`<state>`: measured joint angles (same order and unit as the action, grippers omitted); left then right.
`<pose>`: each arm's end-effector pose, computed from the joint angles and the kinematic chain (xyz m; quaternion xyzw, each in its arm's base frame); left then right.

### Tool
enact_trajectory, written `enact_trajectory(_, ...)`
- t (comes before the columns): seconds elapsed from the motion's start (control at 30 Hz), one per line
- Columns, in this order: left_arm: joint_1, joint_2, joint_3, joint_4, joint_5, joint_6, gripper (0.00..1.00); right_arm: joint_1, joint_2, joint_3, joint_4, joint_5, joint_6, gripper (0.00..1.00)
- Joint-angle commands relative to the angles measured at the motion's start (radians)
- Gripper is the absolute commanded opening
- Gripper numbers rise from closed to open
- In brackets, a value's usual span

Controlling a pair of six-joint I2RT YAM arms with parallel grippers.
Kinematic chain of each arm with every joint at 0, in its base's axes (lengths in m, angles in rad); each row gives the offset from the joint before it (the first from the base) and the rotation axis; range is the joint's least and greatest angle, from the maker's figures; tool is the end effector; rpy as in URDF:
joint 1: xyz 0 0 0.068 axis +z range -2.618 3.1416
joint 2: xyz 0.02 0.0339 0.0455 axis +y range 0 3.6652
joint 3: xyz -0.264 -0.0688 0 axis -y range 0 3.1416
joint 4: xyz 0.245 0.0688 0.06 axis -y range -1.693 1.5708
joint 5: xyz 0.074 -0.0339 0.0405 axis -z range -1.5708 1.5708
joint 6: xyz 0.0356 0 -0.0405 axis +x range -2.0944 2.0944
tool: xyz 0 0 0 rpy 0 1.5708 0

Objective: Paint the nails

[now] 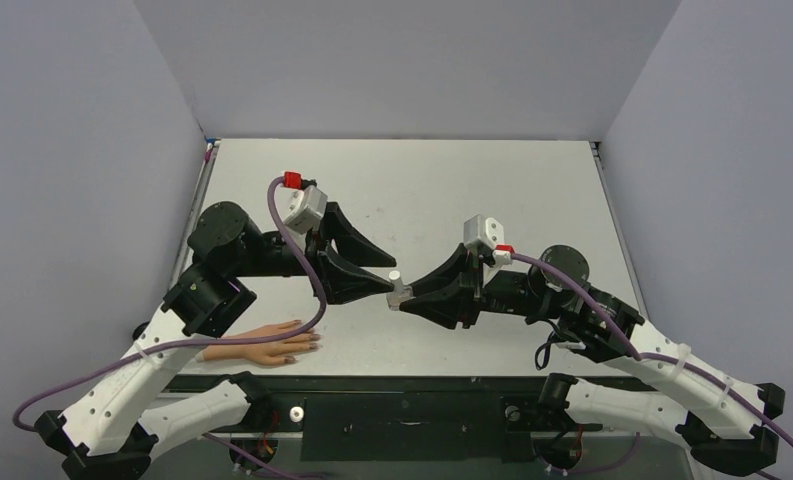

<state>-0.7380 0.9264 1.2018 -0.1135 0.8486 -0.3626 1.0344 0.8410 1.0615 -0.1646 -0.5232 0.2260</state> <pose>0.1131 -0.1389 0.4646 0.4183 0.5213 -0.5904 0.4525 0.0739 0.1592 0.4283 -0.4338 0.5363 0.5572 0.4623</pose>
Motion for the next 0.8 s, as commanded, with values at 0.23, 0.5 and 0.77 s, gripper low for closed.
enact_trajectory(0.23, 0.002, 0.03, -0.028, 0.151, 0.103, -0.064, 0.36, -0.007, -0.006, -0.002, 0.088, -0.028, 0.008, 0.0)
enact_trajectory(0.5, 0.001, 0.037, -0.044, 0.166, 0.115, -0.082, 0.32, -0.008, 0.004, 0.005, 0.094, -0.022, 0.001, 0.0)
enact_trajectory(0.77, 0.001, 0.038, -0.052, 0.167, 0.115, -0.086, 0.23, -0.007, 0.015, 0.006, 0.097, -0.017, -0.001, 0.0)
